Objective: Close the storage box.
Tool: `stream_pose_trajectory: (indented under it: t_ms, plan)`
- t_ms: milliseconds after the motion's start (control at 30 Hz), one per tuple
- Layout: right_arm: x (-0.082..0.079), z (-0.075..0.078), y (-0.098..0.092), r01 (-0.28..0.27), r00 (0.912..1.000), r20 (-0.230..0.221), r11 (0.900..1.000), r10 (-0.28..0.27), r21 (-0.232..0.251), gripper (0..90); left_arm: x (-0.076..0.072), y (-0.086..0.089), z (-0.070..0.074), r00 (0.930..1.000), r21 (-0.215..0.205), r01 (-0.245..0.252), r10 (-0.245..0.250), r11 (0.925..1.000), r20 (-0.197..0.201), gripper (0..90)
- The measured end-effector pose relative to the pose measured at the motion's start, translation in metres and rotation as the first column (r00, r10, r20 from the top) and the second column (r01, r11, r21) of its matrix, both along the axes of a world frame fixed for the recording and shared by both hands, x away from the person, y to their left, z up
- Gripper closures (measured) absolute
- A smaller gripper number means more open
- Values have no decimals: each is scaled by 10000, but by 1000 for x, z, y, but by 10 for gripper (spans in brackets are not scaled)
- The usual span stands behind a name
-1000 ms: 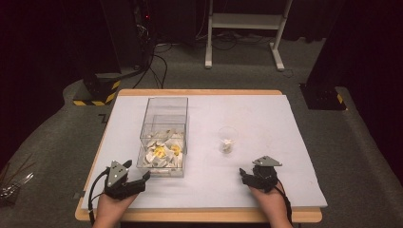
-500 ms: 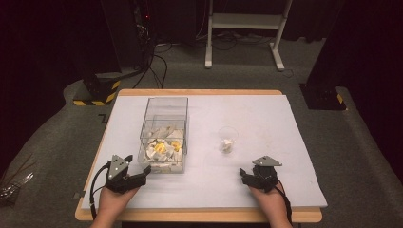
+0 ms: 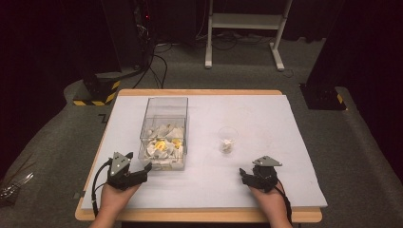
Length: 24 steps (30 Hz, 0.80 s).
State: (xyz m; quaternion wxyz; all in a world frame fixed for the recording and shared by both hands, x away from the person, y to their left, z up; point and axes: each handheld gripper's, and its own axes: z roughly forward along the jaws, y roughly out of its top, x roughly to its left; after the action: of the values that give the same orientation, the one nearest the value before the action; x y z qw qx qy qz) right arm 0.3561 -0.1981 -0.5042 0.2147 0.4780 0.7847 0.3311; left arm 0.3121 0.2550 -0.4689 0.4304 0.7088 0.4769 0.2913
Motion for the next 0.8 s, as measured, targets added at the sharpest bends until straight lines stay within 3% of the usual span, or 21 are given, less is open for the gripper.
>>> stream_pose_trajectory:
  t_ms: [800]
  plan:
    - [0, 0, 0, -9, 10000, -30, 10000, 9, -6, 279, 31, 1, 1, 9990, -54, -424, 423, 9991, -132, 152]
